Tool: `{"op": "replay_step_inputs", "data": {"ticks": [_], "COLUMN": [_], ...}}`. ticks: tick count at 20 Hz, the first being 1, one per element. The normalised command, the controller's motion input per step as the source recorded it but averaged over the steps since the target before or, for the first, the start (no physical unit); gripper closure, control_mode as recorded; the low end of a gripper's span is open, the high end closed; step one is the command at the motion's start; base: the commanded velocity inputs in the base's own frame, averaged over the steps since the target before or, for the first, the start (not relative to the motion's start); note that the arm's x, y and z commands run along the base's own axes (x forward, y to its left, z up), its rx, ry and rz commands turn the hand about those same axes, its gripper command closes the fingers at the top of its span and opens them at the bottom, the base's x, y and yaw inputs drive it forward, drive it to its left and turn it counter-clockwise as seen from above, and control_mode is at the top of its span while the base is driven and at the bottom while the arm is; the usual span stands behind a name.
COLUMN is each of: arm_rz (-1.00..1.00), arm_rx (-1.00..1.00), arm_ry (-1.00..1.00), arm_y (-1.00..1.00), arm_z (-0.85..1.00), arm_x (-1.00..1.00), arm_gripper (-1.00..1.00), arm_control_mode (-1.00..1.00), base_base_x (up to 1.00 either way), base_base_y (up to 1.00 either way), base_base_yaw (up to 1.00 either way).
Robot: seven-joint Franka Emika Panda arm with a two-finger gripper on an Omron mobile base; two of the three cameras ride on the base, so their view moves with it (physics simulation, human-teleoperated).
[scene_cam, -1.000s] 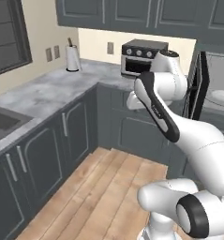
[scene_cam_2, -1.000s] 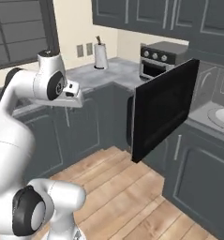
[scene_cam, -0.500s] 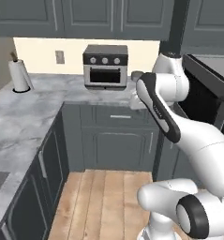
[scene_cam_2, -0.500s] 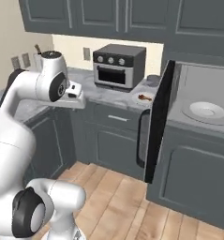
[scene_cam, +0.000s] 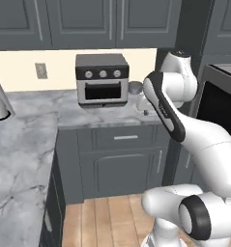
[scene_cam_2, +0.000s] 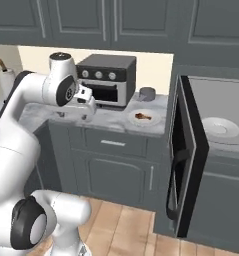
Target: Pick the chicken drumstick from the counter and place it in the microwave.
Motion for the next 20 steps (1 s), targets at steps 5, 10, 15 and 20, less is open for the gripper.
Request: {"op": "replay_step_inputs", "data": {"ticks": [5, 10, 15, 20], "arm_rz": [0.00, 0.00, 0.00, 0.00], "arm_rx": [0.00, 0.00, 0.00, 0.00], "arm_ry": [0.00, 0.00, 0.00, 0.00], "arm_y": [0.00, 0.00, 0.00, 0.00], "arm_z": [0.00, 0.00, 0.00, 0.00], "arm_x": [0.00, 0.00, 0.00, 0.00], "arm_gripper": [-1.00, -1.00, -1.00, -1.00], "arm_control_mode": [1.00, 1.00, 1.00, 1.00], "base_base_x": [0.60, 0.72, 0.72, 0.63], "base_base_y": [0.00, 0.00, 0.00, 0.00], "base_base_yaw": [-0.06, -0.08, -0.24, -0.23]}}
